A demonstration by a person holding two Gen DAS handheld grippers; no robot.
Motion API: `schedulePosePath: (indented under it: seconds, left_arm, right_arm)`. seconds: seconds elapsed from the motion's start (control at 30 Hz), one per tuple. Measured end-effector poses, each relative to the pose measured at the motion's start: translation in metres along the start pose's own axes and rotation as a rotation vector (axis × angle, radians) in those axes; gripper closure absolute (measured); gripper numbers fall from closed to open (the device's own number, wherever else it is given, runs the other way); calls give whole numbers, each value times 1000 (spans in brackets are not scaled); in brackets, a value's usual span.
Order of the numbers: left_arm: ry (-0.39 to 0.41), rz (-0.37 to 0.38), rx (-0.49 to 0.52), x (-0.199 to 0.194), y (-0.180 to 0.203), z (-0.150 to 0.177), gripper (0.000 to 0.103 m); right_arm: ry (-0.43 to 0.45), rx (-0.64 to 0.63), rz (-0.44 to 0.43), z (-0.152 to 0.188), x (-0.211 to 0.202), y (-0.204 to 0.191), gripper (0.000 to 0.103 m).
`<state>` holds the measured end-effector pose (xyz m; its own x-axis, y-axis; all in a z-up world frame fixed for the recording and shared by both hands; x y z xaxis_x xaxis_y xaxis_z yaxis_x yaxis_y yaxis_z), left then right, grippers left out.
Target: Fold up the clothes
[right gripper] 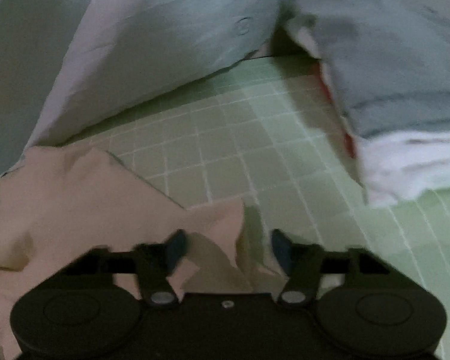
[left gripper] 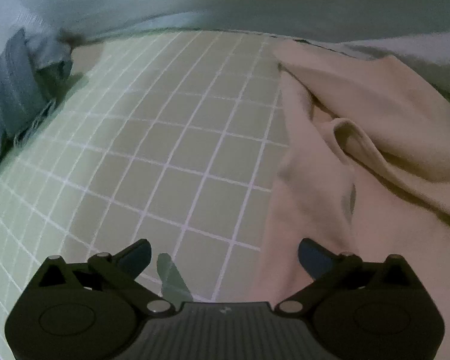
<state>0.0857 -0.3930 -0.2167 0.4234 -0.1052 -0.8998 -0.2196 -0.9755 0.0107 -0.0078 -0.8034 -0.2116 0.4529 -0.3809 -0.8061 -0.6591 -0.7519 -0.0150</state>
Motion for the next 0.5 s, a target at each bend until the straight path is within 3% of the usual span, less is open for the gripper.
schedulePosePath:
  seconds: [0.07, 0.17, 0.27, 0.37, 0.43, 0.5]
  left_arm:
    - [3, 7, 4, 0, 0, 0, 0]
    - [-1, 22, -12, 1, -3, 0, 0]
    - [-2, 34, -22, 3, -4, -1, 0]
    - [2, 47, -45, 4, -5, 1, 0]
    - [4, 60, -74, 3, -6, 3, 0]
    - [-1, 72, -95, 4, -8, 4, 0]
  right_arm:
    - [3, -28, -35, -4, 1, -6, 100]
    - [51, -51, -69, -15, -13, -13, 100]
    - [198, -46, -82, -36, -54, -14, 100]
    - [305, 153, -12, -54, -81, 25, 100]
    - [268, 289, 90, -45, -64, 57, 100]
    - [183, 281, 113, -31, -47, 62, 99]
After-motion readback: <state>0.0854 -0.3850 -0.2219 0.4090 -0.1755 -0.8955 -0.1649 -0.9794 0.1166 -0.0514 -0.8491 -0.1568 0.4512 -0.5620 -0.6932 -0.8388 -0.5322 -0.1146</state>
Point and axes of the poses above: each gripper's, at about its wrist camera, not at the fingertips, and x roughly the way its jaws point, y to its right, z to its underside, the point moved 8 cm from there along x, roughly the way its jaws point, and after that the axes turned 8 degrees about z, right-handed, at the moved point
